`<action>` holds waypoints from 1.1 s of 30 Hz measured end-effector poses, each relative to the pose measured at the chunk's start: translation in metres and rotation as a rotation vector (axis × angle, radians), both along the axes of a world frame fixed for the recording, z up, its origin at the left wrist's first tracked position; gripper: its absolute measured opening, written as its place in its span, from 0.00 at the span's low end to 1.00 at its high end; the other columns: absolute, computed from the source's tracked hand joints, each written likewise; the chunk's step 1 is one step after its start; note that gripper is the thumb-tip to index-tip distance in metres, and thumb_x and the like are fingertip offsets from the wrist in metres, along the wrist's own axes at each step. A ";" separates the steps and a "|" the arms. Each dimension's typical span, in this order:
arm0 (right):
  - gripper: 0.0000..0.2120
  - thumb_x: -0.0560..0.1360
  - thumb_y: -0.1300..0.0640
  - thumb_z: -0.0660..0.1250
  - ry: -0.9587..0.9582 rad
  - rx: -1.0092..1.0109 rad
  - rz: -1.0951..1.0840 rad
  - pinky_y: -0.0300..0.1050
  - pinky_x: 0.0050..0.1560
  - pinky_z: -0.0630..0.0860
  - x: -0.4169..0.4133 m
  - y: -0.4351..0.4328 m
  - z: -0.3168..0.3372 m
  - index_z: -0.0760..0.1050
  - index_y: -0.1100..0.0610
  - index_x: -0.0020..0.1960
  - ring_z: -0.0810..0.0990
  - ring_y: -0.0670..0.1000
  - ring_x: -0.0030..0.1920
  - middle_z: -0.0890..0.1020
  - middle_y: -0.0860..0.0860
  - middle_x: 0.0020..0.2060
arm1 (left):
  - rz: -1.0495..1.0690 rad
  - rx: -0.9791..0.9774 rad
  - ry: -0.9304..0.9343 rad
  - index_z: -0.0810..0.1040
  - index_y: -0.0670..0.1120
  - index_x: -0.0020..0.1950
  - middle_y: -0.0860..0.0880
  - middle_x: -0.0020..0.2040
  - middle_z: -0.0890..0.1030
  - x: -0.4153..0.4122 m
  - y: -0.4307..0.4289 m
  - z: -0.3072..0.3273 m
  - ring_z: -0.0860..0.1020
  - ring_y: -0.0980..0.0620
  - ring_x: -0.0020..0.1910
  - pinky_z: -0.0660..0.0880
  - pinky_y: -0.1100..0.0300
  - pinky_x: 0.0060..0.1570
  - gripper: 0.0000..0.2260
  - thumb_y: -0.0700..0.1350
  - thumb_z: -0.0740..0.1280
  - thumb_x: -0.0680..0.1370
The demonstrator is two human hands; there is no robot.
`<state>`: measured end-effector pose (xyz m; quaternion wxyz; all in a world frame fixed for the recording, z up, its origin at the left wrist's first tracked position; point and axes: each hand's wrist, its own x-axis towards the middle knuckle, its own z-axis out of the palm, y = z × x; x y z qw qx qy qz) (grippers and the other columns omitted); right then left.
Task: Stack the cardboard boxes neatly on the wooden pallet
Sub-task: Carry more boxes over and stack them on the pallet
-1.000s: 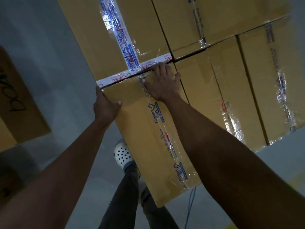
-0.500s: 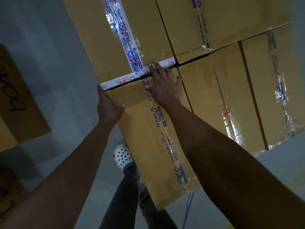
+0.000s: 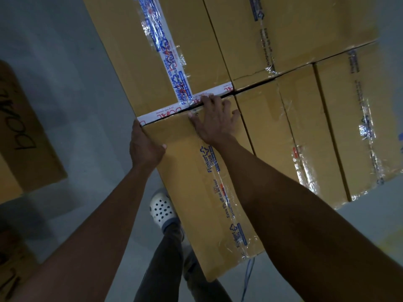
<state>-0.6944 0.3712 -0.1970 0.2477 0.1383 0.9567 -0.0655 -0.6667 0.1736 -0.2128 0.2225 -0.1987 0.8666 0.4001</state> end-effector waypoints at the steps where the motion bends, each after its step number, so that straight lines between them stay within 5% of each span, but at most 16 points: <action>1: 0.33 0.79 0.31 0.55 0.027 -0.053 -0.085 0.63 0.69 0.59 -0.005 0.001 0.000 0.61 0.48 0.78 0.59 0.59 0.74 0.61 0.53 0.76 | -0.013 -0.010 0.000 0.63 0.45 0.78 0.44 0.72 0.74 0.000 -0.001 -0.001 0.73 0.42 0.70 0.71 0.49 0.67 0.43 0.39 0.80 0.68; 5: 0.42 0.75 0.32 0.65 0.077 -0.198 -0.462 0.60 0.70 0.59 -0.029 0.014 -0.005 0.57 0.54 0.79 0.57 0.59 0.75 0.58 0.56 0.75 | -0.074 -0.079 -0.027 0.64 0.44 0.77 0.44 0.72 0.74 -0.004 -0.002 -0.004 0.74 0.41 0.70 0.72 0.49 0.64 0.40 0.39 0.77 0.68; 10: 0.46 0.72 0.36 0.71 0.112 -0.320 -0.639 0.62 0.69 0.61 -0.043 0.027 -0.010 0.56 0.55 0.80 0.56 0.59 0.76 0.57 0.56 0.76 | -0.196 -0.199 -0.102 0.43 0.39 0.83 0.43 0.84 0.49 -0.017 0.011 0.001 0.60 0.40 0.80 0.65 0.49 0.73 0.48 0.36 0.71 0.72; 17: 0.48 0.69 0.40 0.76 0.140 -0.409 -0.785 0.57 0.67 0.62 -0.048 0.031 -0.013 0.57 0.54 0.80 0.63 0.59 0.75 0.67 0.54 0.76 | -0.269 -0.344 -0.242 0.40 0.35 0.82 0.37 0.83 0.50 -0.032 0.018 0.004 0.61 0.37 0.79 0.64 0.45 0.75 0.52 0.39 0.75 0.72; 21: 0.44 0.66 0.47 0.80 0.174 -0.393 -0.769 0.53 0.73 0.64 -0.048 0.038 -0.013 0.64 0.55 0.75 0.69 0.56 0.72 0.73 0.54 0.70 | -0.246 -0.286 -0.226 0.38 0.36 0.82 0.39 0.84 0.46 -0.030 0.018 0.002 0.60 0.38 0.79 0.65 0.48 0.74 0.51 0.37 0.74 0.73; 27: 0.29 0.68 0.59 0.76 0.211 -0.399 -0.815 0.52 0.60 0.80 -0.048 0.050 -0.011 0.74 0.53 0.68 0.80 0.56 0.59 0.75 0.54 0.65 | -0.335 -0.226 -0.108 0.40 0.36 0.82 0.39 0.84 0.47 -0.020 -0.003 -0.005 0.62 0.38 0.79 0.65 0.49 0.71 0.54 0.41 0.78 0.72; 33: 0.24 0.73 0.55 0.73 0.173 -0.291 -0.749 0.43 0.63 0.72 -0.049 0.054 -0.008 0.74 0.55 0.68 0.76 0.57 0.63 0.68 0.57 0.68 | -0.399 -0.203 -0.038 0.43 0.34 0.82 0.36 0.83 0.53 -0.018 -0.013 -0.009 0.64 0.34 0.77 0.64 0.45 0.71 0.55 0.45 0.80 0.70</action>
